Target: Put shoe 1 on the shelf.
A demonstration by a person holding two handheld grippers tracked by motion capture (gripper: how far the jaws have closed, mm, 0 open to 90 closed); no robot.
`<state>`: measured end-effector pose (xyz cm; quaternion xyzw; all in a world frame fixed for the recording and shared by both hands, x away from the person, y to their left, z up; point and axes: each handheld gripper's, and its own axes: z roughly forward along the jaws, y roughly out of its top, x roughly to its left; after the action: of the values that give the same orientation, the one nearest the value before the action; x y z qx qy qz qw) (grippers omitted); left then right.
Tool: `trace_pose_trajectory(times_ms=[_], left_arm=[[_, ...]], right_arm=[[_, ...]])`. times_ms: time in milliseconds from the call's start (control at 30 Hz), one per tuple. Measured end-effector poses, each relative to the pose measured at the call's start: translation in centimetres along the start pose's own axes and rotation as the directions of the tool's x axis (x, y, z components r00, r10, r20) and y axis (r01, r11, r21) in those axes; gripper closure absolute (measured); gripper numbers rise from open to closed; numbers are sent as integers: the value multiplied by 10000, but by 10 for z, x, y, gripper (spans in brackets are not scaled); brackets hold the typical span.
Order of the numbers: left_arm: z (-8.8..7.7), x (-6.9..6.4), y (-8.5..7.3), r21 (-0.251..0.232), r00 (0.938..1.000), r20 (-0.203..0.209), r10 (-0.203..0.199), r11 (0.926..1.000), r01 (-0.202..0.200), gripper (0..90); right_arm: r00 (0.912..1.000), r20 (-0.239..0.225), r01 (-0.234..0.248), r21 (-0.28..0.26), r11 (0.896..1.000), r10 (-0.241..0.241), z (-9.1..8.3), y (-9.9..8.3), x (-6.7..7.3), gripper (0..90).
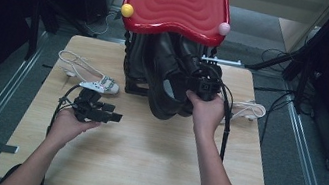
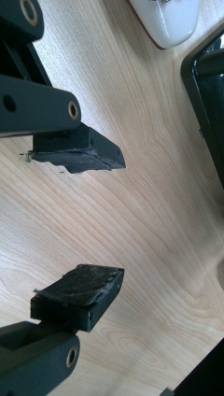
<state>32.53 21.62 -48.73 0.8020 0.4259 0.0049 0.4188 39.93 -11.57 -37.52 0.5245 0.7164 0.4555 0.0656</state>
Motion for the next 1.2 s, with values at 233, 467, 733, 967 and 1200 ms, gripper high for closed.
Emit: trace_pose_trajectory(times_ms=[233,467,733,967,1200], left_arm=[[1,-1,0,27,10000,47,59,10000,-59,410],[2,-3,1,10,9999,104,80,10000,-80,411],[0,-4,1,-68,9997,203,107,9999,-106,411],[1,-6,1,-63,9997,198,141,9999,-139,413],[2,-6,2,-34,9996,265,101,9999,-100,414]], right_arm=[[9974,647,-260,-796,9965,312,21,2,10,833],[9904,1303,-346,-962,9948,470,36,9,18,832],[9720,2213,-487,-1371,9894,785,50,18,25,830],[9549,2934,-151,-1083,9940,464,65,20,40,792],[9626,2692,-35,-964,9953,294,66,18,40,729]])
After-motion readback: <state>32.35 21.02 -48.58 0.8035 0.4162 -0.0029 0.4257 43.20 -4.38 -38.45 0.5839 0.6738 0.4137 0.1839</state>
